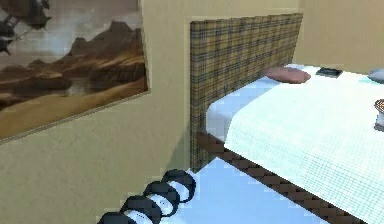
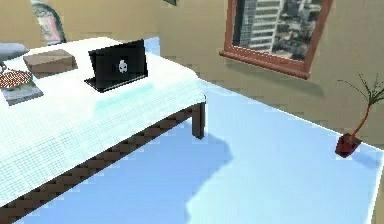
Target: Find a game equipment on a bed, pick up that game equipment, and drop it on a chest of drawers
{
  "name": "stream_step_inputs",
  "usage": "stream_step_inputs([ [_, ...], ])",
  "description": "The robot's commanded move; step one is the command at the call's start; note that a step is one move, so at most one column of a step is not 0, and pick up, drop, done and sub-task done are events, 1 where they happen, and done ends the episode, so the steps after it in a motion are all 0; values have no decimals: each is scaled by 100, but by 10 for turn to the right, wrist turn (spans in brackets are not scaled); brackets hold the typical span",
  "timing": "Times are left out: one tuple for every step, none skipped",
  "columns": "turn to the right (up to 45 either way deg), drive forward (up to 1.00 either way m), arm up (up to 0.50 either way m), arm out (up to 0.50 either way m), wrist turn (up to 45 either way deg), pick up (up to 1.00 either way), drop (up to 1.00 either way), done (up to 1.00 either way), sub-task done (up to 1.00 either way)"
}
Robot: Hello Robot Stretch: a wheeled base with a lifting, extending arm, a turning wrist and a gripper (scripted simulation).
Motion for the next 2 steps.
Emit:
stream_step_inputs([
  [-450, 0, 0, 0, 0, 0, 0, 0, 0],
  [-450, 0, 0, 0, 0, 0, 0, 0, 0],
])
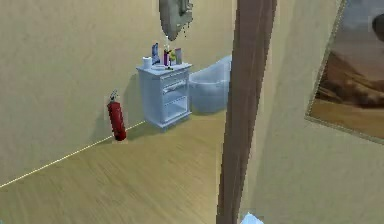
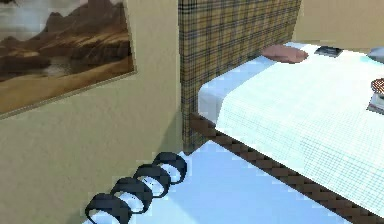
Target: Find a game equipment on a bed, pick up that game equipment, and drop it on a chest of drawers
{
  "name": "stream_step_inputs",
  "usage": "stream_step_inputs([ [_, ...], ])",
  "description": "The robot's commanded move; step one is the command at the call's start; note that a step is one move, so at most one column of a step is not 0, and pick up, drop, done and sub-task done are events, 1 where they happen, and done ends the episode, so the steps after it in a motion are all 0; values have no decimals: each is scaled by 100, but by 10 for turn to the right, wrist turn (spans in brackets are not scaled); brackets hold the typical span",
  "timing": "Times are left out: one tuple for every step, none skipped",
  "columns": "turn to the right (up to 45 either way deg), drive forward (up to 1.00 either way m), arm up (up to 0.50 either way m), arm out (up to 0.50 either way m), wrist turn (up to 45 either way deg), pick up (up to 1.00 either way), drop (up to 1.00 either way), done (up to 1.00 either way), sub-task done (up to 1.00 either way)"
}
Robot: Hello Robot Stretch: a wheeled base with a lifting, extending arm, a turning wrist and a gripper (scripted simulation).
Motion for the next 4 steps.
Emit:
stream_step_inputs([
  [-240, 0, 0, 0, 0, 0, 0, 0, 0],
  [-30, 0, 0, 0, 0, 0, 0, 0, 0],
  [420, 0, 0, 0, 0, 0, 0, 0, 0],
  [0, 30, 0, 0, 0, 0, 0, 0, 0],
])
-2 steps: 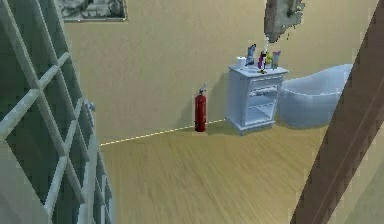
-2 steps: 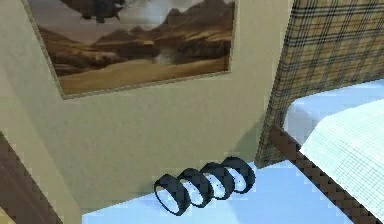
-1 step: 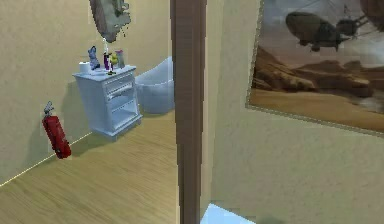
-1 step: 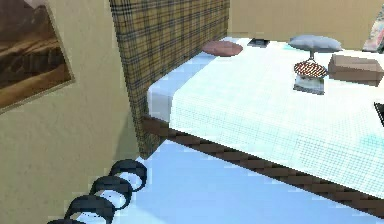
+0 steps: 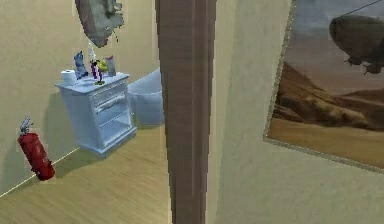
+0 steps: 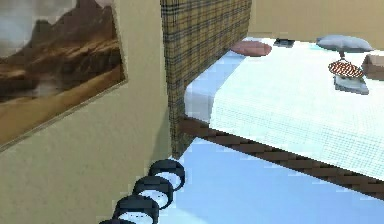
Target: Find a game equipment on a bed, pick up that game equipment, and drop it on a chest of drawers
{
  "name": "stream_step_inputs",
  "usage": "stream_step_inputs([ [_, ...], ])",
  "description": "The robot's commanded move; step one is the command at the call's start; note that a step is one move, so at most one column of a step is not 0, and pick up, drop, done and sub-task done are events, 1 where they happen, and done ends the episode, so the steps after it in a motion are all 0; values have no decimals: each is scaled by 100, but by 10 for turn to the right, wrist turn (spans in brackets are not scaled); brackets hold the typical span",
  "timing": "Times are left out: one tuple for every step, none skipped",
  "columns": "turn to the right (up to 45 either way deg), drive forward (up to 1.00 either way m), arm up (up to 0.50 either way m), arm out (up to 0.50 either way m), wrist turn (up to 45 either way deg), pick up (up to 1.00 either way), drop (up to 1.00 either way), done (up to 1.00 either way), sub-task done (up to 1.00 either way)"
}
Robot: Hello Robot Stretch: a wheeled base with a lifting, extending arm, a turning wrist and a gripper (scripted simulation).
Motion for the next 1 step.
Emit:
stream_step_inputs([
  [-450, 0, 0, 0, 0, 0, 0, 0, 0],
])
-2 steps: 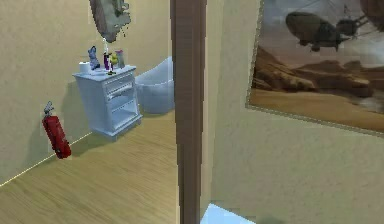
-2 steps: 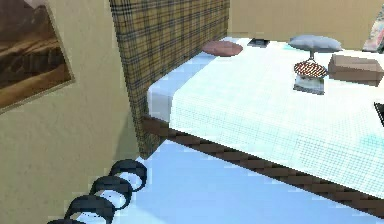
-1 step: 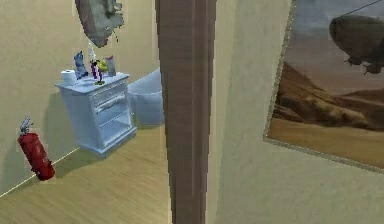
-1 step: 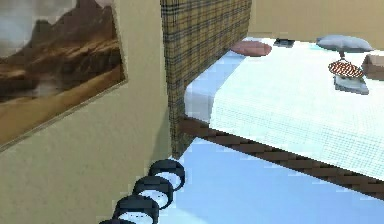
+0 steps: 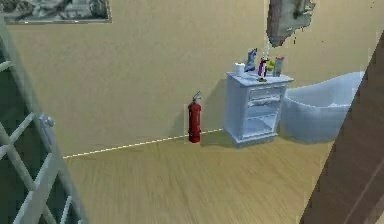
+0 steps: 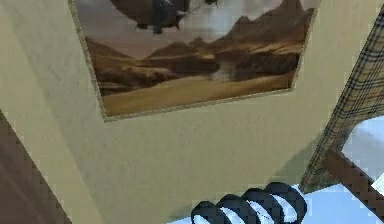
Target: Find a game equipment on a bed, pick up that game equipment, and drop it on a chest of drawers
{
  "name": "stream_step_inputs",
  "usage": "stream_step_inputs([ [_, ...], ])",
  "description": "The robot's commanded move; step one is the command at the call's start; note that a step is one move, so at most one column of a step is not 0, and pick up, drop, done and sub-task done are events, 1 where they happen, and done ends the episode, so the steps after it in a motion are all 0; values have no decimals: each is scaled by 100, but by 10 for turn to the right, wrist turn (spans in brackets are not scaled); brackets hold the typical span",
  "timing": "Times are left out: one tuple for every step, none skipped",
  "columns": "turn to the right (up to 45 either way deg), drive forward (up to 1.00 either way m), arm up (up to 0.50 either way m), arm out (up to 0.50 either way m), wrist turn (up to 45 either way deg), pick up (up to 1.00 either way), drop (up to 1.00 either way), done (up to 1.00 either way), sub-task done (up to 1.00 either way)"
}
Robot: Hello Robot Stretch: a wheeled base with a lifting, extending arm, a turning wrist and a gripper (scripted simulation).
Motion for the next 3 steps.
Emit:
stream_step_inputs([
  [-450, 0, 0, 0, 0, 0, 0, 0, 0],
  [-210, 0, 0, 0, 0, 0, 0, 0, 0],
  [0, 10, 0, 0, 0, 0, 0, 0, 0],
])
